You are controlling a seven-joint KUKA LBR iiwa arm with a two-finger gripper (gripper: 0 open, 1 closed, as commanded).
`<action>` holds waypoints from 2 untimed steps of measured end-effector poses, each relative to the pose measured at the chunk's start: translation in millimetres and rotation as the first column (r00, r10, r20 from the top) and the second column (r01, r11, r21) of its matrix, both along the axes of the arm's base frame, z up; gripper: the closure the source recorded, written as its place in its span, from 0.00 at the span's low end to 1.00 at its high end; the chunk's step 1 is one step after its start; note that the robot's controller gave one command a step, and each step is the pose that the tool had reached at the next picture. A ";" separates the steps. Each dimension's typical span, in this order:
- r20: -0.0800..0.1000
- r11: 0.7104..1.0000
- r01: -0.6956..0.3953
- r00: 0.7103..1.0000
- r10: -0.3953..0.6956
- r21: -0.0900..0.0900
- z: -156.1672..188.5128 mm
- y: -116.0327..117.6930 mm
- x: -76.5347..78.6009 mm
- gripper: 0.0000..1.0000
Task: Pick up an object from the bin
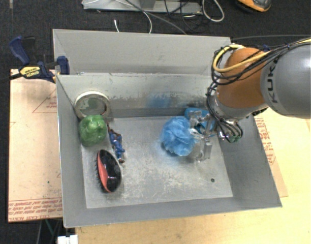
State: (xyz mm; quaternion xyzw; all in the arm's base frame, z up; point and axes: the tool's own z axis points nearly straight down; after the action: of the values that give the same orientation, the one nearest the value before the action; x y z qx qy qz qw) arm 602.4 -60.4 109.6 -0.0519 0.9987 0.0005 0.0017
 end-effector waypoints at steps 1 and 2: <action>0.007 1.000 -0.013 1.000 0.013 -0.004 2.0 0.2 -20.5 0.00; 0.009 0.999 -0.042 0.999 0.042 -0.006 -2.6 7.1 -15.3 0.00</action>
Offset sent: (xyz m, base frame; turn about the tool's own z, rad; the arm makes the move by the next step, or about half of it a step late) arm 0.0110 0.0699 -0.0396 -0.2421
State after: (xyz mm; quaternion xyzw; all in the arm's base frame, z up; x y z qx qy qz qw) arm 587.1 -53.3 107.0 -0.0728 0.9973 -0.0026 0.0060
